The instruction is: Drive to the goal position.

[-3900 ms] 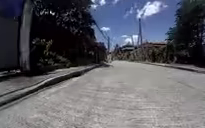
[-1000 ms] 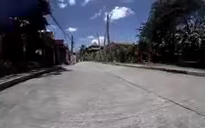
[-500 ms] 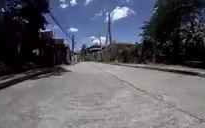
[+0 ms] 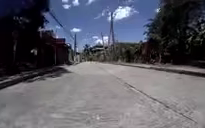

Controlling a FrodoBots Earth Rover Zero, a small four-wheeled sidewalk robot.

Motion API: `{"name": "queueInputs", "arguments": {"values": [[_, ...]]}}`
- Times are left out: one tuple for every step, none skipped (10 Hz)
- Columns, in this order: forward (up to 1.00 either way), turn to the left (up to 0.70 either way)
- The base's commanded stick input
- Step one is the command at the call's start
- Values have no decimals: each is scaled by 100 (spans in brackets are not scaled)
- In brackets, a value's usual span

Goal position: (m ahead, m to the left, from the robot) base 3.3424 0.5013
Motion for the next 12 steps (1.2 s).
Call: {"name": "queueInputs", "arguments": {"values": [[100, 0], [100, 0], [100, 0], [100, 0], [100, 0], [100, 0], [100, 0], [100, 0], [100, 0], [100, 0], [100, 0], [100, 0]]}}
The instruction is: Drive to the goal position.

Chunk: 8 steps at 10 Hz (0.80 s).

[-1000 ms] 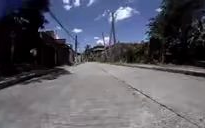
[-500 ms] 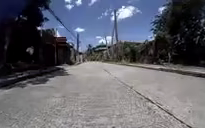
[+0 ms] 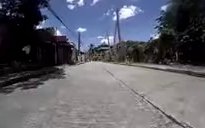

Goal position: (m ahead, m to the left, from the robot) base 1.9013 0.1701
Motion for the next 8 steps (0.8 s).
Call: {"name": "queueInputs", "arguments": {"values": [[100, 0], [100, 0], [100, 0], [100, 0], [100, 0], [100, 0], [100, 0], [100, 0]]}}
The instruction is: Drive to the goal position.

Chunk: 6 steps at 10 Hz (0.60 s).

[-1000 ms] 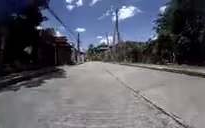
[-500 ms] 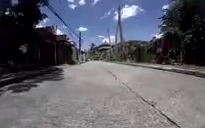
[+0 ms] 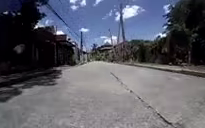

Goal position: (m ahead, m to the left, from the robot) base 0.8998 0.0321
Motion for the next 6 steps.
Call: {"name": "queueInputs", "arguments": {"values": [[100, 0], [100, 0], [100, 0], [100, 0], [100, 0], [100, 0]]}}
